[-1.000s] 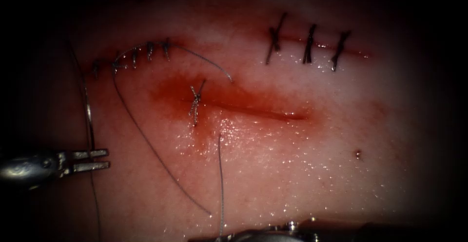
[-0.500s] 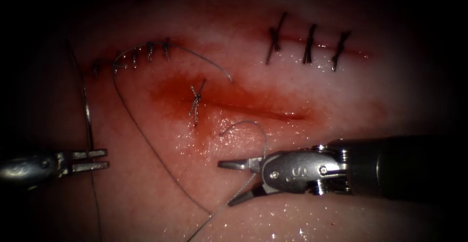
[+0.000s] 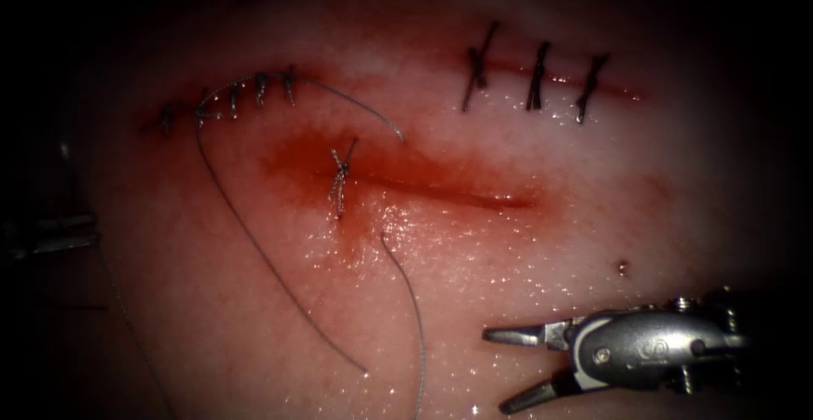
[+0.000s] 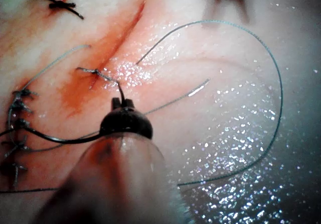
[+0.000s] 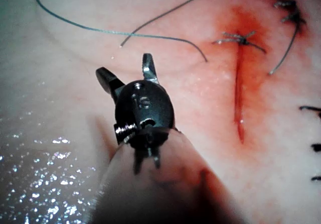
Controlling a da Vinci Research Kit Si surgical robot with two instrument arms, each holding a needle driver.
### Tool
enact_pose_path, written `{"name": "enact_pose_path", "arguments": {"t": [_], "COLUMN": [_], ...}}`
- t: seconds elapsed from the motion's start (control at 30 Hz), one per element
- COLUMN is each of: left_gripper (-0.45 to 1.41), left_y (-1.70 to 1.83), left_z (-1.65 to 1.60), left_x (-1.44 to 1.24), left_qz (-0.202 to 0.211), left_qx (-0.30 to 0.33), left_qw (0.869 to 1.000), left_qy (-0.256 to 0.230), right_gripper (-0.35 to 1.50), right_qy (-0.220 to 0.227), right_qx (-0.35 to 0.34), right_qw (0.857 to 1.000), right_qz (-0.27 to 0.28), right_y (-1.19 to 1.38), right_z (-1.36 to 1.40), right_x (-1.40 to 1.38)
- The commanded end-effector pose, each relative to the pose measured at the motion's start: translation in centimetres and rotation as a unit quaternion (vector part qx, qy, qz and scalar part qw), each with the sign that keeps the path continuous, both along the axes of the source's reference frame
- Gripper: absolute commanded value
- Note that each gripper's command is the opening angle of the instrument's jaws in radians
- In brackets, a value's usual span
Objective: Wound Closure
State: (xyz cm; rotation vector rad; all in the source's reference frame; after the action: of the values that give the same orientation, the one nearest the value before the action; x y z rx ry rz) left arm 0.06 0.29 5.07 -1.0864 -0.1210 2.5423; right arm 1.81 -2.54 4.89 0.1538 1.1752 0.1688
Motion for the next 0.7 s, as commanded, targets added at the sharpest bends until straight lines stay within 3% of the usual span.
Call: {"name": "enact_pose_path", "arguments": {"t": [0.03, 0.3, 0.47, 0.7], "left_gripper": [-0.45, -0.45, -0.45, -0.45], "left_y": [-0.06, -0.13, -0.17, -0.18], "left_z": [0.06, 0.09, 0.13, 0.23], "left_x": [-0.04, -0.27, -0.42, -0.46], "left_qz": [0.0, 0.005, 0.008, 0.009], "left_qx": [0.0, -0.011, -0.013, -0.016], "left_qw": [1.0, 1.0, 1.0, 1.0], "left_qy": [0.003, 0.002, -0.005, -0.006], "right_gripper": [1.21, 1.13, 1.16, 1.18], "right_qy": [-0.007, -0.001, 0.0, -0.001], "right_qx": [0.004, -0.002, -0.011, 0.012], "right_qw": [1.0, 0.999, 0.999, 0.999], "right_qz": [0.007, 0.039, 0.042, 0.041], "right_y": [-0.1, 0.3, 0.54, 0.61], "right_z": [0.02, 0.46, 1.03, 1.74], "right_x": [-0.04, 0.17, 0.49, 0.83]}}
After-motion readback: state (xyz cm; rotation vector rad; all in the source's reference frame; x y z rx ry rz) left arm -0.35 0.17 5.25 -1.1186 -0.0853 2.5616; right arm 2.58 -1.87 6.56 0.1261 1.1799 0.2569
